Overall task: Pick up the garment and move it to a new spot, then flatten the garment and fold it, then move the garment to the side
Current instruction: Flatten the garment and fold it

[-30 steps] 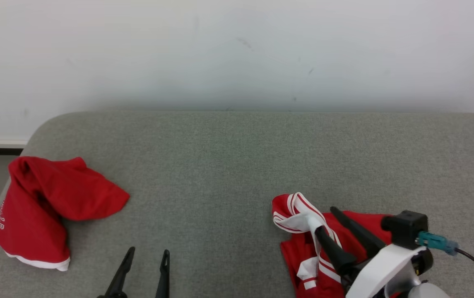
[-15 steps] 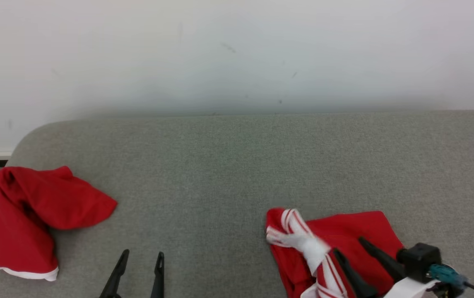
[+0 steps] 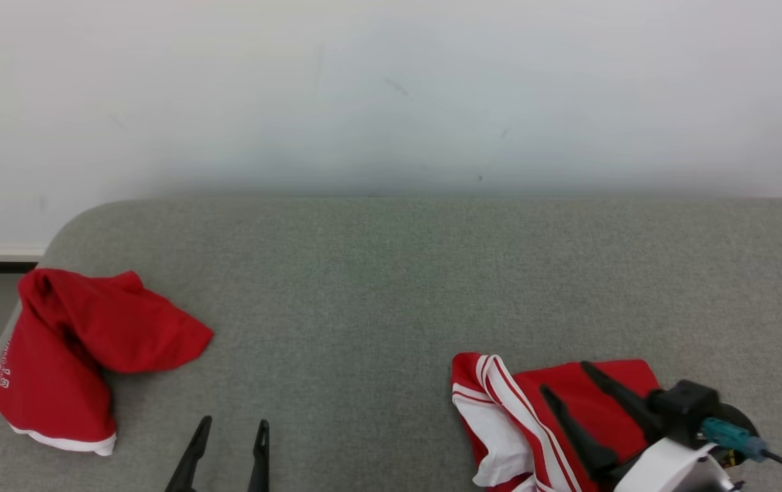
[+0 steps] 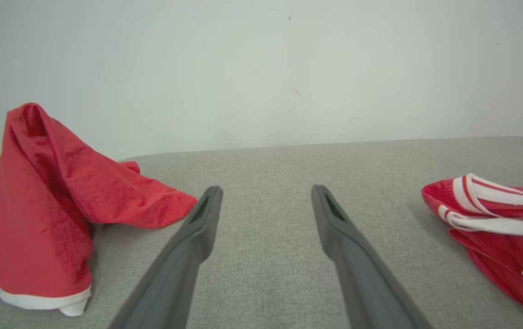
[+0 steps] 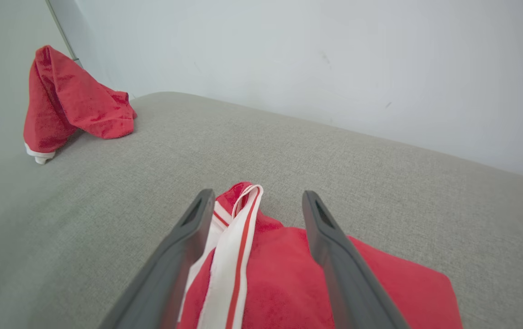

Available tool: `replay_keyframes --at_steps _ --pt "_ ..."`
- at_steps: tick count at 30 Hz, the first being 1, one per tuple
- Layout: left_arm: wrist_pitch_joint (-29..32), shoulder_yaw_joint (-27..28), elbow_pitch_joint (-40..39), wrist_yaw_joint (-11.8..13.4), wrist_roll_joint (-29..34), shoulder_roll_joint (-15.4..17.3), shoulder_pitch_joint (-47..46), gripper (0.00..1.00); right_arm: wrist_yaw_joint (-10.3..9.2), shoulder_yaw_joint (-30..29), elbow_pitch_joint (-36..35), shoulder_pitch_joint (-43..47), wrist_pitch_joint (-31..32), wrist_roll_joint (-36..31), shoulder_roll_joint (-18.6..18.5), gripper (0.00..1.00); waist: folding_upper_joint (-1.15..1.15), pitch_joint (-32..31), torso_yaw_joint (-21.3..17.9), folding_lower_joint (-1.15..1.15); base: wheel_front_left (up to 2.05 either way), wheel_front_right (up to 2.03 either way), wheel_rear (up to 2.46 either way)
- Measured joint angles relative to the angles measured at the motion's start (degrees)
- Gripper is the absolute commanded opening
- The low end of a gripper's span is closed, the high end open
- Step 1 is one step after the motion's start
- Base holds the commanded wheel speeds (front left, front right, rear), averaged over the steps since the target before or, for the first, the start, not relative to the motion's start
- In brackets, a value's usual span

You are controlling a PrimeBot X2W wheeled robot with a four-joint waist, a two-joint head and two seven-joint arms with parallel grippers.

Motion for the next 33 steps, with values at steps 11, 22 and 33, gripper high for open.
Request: replay_keyframes --at_steps 11,22,33 --pt "0.0 1.1 -0.5 0.3 0.0 0.2 1.6 1.00 0.00 -15.9 -2.7 8.6 -7.7 -4.9 -4.0 1.00 0.00 -2.6 -0.4 0.00 0.00 0.00 0.00" --pt "0.0 1.7 -0.9 0.4 0.4 0.7 2.9 1.00 0.00 -27.8 3.2 18.6 -16.3 -13.4 -2.1 1.00 0.00 -3.8 -2.3 0.00 0.00 0.00 0.00" --pt "0.0 2.0 -1.3 0.4 0.4 1.1 3.0 1.00 0.01 -24.4 2.3 17.6 -17.1 -13.3 0.0 0.00 0.00 -2.9 -2.4 0.00 0.00 0.00 0.00"
